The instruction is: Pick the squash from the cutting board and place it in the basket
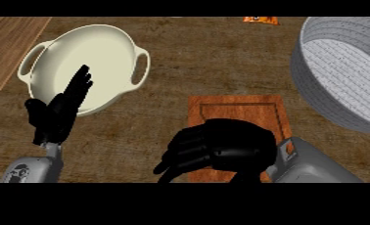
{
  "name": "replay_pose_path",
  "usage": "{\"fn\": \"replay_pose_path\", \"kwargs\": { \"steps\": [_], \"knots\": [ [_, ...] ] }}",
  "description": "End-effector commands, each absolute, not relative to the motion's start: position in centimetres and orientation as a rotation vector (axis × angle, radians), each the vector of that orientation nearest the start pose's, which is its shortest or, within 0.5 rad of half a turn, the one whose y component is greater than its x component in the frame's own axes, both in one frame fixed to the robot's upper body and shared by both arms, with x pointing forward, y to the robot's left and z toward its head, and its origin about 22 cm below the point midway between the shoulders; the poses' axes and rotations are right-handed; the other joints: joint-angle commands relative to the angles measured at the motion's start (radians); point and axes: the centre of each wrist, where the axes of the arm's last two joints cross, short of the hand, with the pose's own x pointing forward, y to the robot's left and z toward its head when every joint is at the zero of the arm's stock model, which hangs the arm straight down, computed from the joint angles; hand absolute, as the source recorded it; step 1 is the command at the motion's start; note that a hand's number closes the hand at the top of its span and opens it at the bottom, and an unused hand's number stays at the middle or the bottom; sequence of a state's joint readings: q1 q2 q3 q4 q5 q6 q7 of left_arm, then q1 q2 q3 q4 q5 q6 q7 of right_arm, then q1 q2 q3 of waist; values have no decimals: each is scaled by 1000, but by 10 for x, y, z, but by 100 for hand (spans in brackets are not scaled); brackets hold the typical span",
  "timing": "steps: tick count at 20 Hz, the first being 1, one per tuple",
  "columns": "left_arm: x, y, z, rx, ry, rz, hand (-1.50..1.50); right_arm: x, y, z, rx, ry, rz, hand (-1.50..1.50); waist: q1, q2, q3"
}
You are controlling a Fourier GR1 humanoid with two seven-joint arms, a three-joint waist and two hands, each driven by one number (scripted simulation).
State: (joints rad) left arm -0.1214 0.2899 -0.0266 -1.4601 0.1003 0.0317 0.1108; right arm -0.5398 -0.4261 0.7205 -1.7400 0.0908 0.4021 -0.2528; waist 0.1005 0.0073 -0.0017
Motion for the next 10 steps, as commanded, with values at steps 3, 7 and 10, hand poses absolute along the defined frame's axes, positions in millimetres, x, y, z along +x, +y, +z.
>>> {"fn": "replay_pose_path", "kwargs": {
  "steps": [3,7,10],
  "knots": [
    [286,295,22,202,-1373,-70,0,194,-50,108,606,-1879,1923,-150,-100,-10,1],
    [291,305,28,208,-1368,-59,0,175,-25,130,263,-1756,2140,-150,-113,-20,-2],
    [287,310,27,199,-1368,-53,0,184,-27,167,-124,-1789,2263,-150,-115,-30,-3]
  ]
}}
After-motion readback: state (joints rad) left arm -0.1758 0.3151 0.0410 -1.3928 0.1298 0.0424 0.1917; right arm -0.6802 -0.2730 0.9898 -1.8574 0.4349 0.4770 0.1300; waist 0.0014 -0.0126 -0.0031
